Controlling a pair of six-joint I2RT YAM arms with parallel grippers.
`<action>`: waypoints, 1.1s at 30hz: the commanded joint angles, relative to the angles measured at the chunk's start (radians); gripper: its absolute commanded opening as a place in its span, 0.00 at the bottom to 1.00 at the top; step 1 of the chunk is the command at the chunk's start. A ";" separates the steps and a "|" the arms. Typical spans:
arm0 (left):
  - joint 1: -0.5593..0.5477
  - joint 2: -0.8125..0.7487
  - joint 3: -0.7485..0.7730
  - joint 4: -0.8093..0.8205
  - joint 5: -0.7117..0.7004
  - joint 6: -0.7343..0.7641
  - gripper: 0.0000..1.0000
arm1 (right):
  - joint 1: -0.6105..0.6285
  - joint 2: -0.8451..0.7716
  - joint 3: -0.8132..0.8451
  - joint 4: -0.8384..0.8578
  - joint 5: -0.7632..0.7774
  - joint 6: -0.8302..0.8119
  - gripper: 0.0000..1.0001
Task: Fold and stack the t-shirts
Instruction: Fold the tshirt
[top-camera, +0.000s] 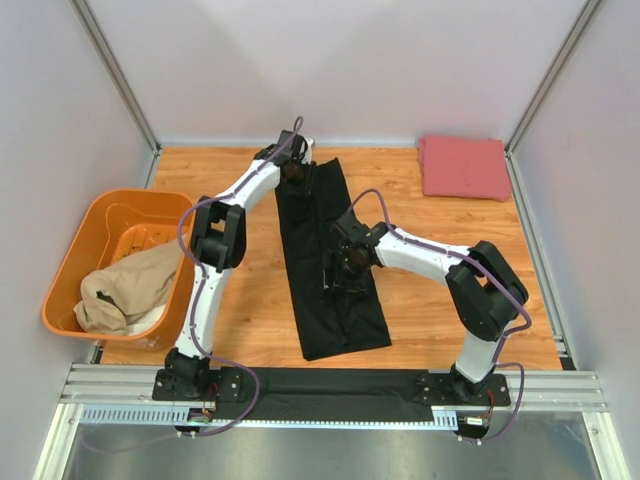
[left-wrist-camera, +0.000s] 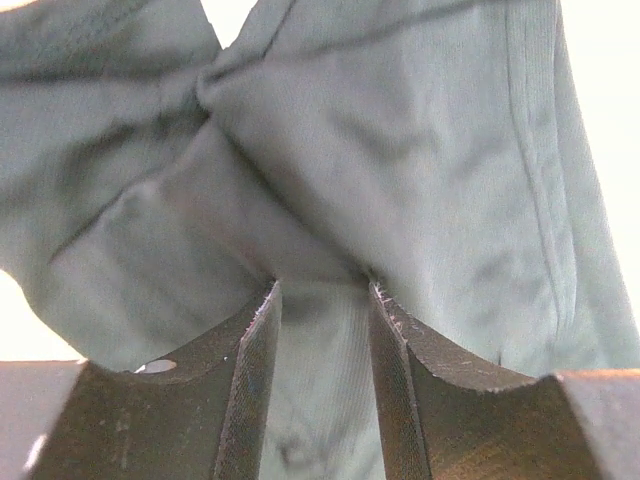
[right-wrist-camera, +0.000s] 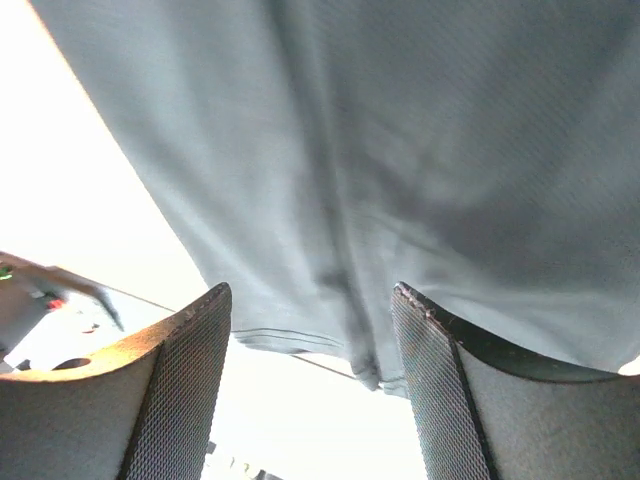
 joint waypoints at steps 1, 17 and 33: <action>-0.002 -0.195 -0.013 -0.043 -0.052 0.085 0.48 | -0.014 -0.033 0.104 -0.029 0.019 -0.098 0.68; -0.206 -0.876 -0.973 -0.059 -0.041 -0.301 0.41 | -0.184 -0.177 -0.051 -0.160 0.051 -0.422 0.61; -0.282 -0.931 -1.153 -0.074 0.039 -0.369 0.42 | -0.295 -0.253 -0.344 -0.068 -0.151 -0.376 0.54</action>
